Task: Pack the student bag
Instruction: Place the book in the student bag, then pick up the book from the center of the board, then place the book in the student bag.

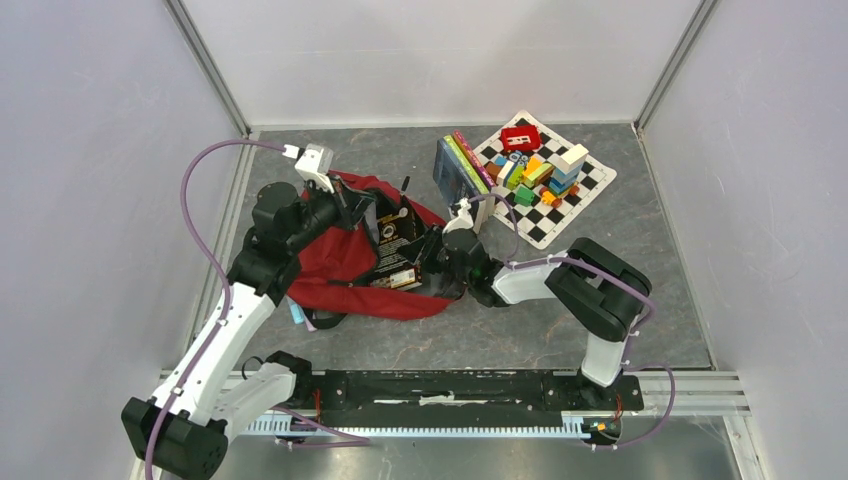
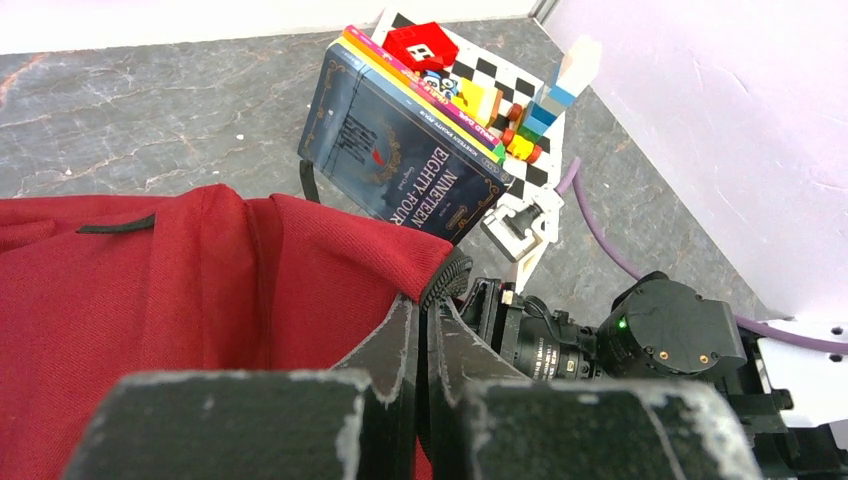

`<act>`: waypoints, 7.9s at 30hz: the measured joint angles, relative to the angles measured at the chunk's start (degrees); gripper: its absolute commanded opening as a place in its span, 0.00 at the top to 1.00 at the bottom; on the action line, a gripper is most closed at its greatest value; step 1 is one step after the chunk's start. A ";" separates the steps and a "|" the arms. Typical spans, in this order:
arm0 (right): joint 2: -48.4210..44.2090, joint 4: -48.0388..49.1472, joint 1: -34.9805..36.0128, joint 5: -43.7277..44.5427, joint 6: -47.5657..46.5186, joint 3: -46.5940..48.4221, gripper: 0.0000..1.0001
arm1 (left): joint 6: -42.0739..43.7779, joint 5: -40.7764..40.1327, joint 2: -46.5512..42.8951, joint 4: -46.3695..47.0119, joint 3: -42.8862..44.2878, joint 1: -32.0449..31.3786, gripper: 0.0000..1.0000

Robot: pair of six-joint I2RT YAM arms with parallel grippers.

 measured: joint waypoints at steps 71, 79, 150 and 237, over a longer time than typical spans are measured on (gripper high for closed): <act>-24.20 -23.34 -7.96 -4.26 -46.77 19.43 0.07 | -1.90 -5.90 7.58 4.22 1.55 7.02 0.98; -21.42 -35.47 -12.26 -4.20 -56.63 23.74 0.16 | -2.49 -2.36 8.22 4.42 0.74 7.02 0.98; 10.93 -59.60 -16.94 1.33 -65.94 46.71 0.84 | -2.45 -3.96 5.88 -0.92 0.87 6.99 0.98; 0.46 -14.84 -5.18 -14.19 -16.26 12.81 1.00 | -1.84 -2.93 2.34 0.98 0.09 6.99 0.98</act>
